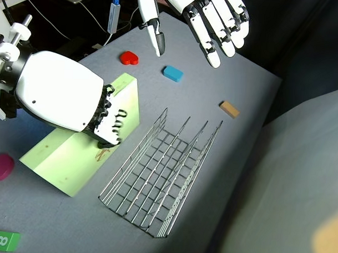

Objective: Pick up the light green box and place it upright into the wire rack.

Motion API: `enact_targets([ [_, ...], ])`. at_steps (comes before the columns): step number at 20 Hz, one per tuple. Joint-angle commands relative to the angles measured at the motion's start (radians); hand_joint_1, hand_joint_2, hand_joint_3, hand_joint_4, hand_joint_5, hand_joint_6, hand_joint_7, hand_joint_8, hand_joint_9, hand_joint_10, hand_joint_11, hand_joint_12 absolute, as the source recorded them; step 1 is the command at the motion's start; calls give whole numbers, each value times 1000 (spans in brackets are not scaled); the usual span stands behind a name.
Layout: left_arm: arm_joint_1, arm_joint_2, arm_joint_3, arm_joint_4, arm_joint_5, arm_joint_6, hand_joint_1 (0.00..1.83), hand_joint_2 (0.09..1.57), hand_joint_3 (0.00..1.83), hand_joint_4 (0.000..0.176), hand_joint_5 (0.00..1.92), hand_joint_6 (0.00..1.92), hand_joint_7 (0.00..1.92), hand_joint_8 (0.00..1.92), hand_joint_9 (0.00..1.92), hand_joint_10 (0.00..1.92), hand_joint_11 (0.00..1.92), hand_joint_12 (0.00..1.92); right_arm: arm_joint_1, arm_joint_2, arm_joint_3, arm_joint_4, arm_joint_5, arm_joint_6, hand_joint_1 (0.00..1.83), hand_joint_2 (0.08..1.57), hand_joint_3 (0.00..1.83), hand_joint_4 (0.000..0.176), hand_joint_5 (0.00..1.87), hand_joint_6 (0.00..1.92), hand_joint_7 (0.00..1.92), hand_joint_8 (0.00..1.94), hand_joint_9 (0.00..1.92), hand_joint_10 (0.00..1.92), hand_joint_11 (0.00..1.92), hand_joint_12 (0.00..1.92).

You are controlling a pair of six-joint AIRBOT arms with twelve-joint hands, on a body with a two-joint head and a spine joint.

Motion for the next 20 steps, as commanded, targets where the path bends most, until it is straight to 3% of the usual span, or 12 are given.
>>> enact_targets([
  [1,-18,3,-3,86,-23,5,119,1140,4,55,328,2,258,1,215,4,0,683,12,-1,2,-59,32,-3,1360,1179,0,0,736,1052,880,1202,870,1438,779,1473],
  [7,-31,4,-3,86,-23,5,103,1150,6,55,320,0,266,3,211,2,0,678,42,21,-10,-56,24,-17,1353,1182,1,0,818,1054,811,1236,819,1476,805,1507],
  [16,-44,4,-5,79,-12,5,100,1153,4,56,323,0,267,2,213,2,0,681,262,131,-48,-58,56,-71,1358,1169,0,0,822,1045,851,1166,856,1440,854,1488],
  [20,-45,19,-7,76,-11,5,87,1156,4,57,319,0,266,1,215,2,0,685,314,127,-41,-202,81,-64,1358,1169,0,0,827,1034,857,1157,850,1452,858,1486],
])
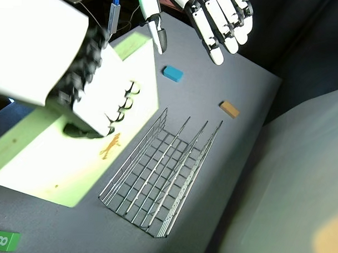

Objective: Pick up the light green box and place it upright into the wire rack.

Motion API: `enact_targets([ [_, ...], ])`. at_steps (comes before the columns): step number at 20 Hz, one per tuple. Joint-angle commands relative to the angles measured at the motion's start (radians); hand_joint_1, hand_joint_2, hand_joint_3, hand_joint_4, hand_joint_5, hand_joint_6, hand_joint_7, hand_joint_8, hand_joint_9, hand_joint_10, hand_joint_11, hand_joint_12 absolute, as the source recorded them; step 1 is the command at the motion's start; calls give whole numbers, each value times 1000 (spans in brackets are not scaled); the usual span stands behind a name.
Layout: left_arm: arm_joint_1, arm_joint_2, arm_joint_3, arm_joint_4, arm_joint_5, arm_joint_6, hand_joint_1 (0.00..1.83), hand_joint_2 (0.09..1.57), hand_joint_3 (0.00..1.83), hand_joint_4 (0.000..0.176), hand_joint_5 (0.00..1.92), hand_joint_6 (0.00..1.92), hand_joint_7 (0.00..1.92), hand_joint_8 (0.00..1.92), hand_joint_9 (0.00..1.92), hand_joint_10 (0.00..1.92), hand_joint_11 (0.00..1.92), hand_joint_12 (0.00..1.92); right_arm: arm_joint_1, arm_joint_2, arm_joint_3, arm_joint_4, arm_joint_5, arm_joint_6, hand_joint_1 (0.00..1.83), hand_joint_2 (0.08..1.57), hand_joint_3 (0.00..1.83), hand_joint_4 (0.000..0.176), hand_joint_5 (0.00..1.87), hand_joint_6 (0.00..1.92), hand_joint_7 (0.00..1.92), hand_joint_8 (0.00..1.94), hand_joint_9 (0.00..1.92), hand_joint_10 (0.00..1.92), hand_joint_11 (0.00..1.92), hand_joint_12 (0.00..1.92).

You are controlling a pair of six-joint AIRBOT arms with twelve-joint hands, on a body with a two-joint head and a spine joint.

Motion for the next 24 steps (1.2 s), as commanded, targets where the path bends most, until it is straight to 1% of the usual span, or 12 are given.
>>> enact_targets([
  [1,-14,9,1,86,-21,5,81,1158,4,57,318,0,265,0,217,3,0,686,21,-7,5,-79,52,-2,1358,1168,0,0,830,1035,856,1156,851,1450,857,1485],
  [3,-17,26,-1,86,-21,5,78,1161,5,57,319,0,268,2,219,3,0,686,30,-27,28,-81,64,-7,1356,1171,0,0,844,1042,815,1176,858,1446,843,1477],
  [6,-20,43,-2,86,-40,5,73,1163,4,56,320,1,272,2,226,5,0,689,17,-69,64,-81,67,-11,1352,1182,1,0,816,1088,796,1205,838,1468,813,1478],
  [10,-21,45,-5,86,-50,5,73,1163,3,56,327,3,273,2,215,0,0,692,-14,-149,142,-82,69,14,1358,1166,0,0,868,991,838,1182,846,1452,860,1482],
  [12,-20,45,-6,80,-50,8,73,1162,2,56,328,3,273,1,214,0,0,693,-34,-173,166,-88,70,25,1360,1164,0,0,859,994,853,1167,852,1445,861,1479],
  [13,-28,44,-4,27,-50,85,72,1164,2,55,339,5,283,3,230,5,0,719,-65,-192,182,-138,68,52,1359,1169,1,0,819,1022,869,1160,847,1453,849,1476],
  [15,-31,44,-3,16,-50,102,73,1166,2,55,336,3,289,5,235,6,0,722,-74,-200,191,-139,69,57,1359,1170,0,0,821,1023,858,1165,849,1457,853,1480],
  [19,-32,43,-4,16,-52,101,78,1166,2,56,332,1,289,4,239,6,0,723,-111,-230,224,-142,73,71,1359,1167,0,0,836,1018,847,1168,860,1443,879,1467],
  [21,-32,43,-5,16,-52,97,79,1166,2,56,332,1,288,3,243,7,0,726,-124,-242,243,-171,79,94,1359,1167,0,0,835,1017,846,1170,862,1440,858,1455],
  [24,-33,44,-9,16,-60,98,80,1165,1,56,323,0,278,0,244,4,0,749,-151,-266,279,-173,82,98,1358,1169,0,0,826,1031,850,1157,857,1449,812,1468],
])
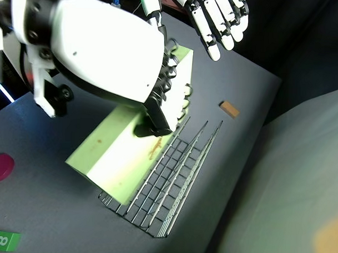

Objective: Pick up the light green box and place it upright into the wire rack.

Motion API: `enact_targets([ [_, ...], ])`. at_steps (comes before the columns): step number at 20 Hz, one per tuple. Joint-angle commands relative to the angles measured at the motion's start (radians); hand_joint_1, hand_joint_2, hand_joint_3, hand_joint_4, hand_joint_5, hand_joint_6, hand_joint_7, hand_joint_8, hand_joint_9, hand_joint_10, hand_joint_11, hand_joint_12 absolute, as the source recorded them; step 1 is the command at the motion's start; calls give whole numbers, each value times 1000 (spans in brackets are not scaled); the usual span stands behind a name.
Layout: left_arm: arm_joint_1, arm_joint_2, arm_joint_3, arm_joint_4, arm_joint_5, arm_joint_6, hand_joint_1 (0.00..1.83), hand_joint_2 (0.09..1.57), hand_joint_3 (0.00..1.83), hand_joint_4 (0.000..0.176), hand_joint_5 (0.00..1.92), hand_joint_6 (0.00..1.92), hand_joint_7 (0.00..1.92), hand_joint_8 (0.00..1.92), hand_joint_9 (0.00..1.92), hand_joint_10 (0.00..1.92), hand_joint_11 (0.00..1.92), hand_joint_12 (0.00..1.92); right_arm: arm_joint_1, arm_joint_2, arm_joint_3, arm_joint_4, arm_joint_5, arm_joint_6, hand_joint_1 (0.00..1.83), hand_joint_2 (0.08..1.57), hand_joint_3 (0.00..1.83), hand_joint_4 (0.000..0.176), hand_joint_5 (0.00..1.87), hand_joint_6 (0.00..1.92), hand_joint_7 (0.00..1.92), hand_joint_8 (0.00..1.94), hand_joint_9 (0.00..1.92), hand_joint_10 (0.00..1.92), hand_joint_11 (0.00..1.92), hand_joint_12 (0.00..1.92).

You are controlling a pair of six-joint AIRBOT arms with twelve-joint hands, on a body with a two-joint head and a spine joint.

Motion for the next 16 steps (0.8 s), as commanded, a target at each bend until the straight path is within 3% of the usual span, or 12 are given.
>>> enact_targets([
  [1,-16,-1,-5,81,-53,6,81,1166,1,56,323,0,278,0,244,4,0,749,-6,-8,10,-67,31,3,1358,1169,0,0,824,1033,853,1155,854,1452,808,1471],
  [10,3,1,-27,68,-47,6,83,1162,0,57,318,1,263,1,242,1,0,733,-91,-50,98,-67,89,28,1362,1159,0,0,845,1013,879,1129,863,1426,845,1455],
  [16,7,0,-38,61,-43,-4,82,1163,0,56,327,4,268,3,239,0,0,729,-113,-56,111,-58,108,41,1361,1160,0,0,841,1000,890,1122,856,1443,846,1458],
])
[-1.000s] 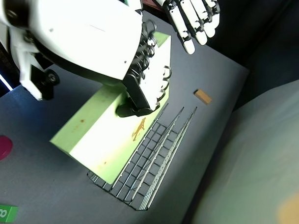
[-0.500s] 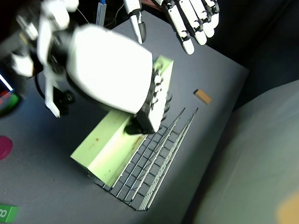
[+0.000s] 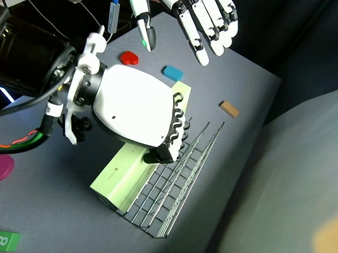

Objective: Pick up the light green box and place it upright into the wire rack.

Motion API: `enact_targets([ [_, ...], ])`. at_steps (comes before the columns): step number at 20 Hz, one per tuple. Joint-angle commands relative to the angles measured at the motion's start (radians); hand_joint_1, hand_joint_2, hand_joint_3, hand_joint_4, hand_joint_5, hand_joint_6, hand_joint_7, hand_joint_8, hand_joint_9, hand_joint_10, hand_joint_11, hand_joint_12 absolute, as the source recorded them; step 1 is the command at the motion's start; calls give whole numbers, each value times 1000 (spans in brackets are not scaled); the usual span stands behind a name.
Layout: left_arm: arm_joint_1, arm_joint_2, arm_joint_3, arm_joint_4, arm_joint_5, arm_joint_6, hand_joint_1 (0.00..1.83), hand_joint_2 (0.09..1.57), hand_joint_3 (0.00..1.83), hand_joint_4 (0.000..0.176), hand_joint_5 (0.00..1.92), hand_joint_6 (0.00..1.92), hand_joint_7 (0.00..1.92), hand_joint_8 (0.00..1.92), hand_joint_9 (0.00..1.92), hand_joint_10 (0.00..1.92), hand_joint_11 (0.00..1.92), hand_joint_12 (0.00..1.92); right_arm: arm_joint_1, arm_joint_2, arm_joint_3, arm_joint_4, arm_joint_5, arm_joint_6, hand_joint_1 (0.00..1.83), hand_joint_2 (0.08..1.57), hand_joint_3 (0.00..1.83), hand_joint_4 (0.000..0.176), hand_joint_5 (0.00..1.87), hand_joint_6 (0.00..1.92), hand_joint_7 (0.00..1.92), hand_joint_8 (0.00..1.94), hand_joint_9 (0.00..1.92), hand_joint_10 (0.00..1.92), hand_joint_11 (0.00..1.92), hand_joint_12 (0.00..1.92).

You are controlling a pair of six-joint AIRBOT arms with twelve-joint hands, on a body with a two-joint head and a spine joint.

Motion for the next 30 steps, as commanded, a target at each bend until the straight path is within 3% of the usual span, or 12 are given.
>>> enact_targets([
  [1,-7,-1,-5,82,-33,-2,81,1163,0,56,327,3,268,3,239,0,0,729,7,-3,1,-63,31,4,1362,1159,0,0,843,1001,893,1122,855,1437,862,1463],
  [16,-10,-13,-16,75,-37,-5,74,1164,0,56,338,4,260,3,233,3,0,734,3,0,0,-55,40,1,1360,1167,0,0,823,1030,869,1143,848,1446,817,1482],
  [20,-6,-13,-13,75,-38,2,74,1164,0,56,336,2,270,6,236,3,0,734,0,0,1,-55,40,-1,1336,1231,2,0,625,1304,786,1271,743,1543,726,1465],
  [21,-7,-13,-11,74,-38,2,74,1164,0,56,337,2,270,6,235,3,0,734,3,1,1,-55,41,-1,1184,1242,0,0,667,1360,799,1323,623,1115,647,1445],
  [22,-7,-13,-10,73,-38,2,74,1164,0,56,338,2,269,5,231,1,0,735,4,1,2,-55,42,0,1065,1187,0,0,621,736,686,762,589,867,559,1423],
  [23,-7,-15,-8,71,-38,2,74,1164,0,56,337,2,269,4,230,0,0,735,2,1,2,-55,42,0,1016,1163,0,0,660,362,721,405,609,648,509,1351],
  [24,-8,-15,-7,71,-38,2,74,1164,0,56,334,0,268,3,228,0,0,734,0,1,2,-55,42,0,996,1151,0,0,699,167,770,210,641,497,476,1300],
  [26,-9,-18,-7,66,-38,2,74,1164,0,56,335,1,272,5,232,1,0,735,-1,1,1,-55,43,-1,944,1131,0,0,652,17,779,44,653,305,403,1272],
  [30,-6,-63,-3,64,-36,-5,73,1164,0,55,339,2,276,5,235,2,0,740,20,20,-10,-55,44,-4,844,1107,0,0,571,0,688,0,623,127,283,1220],
])
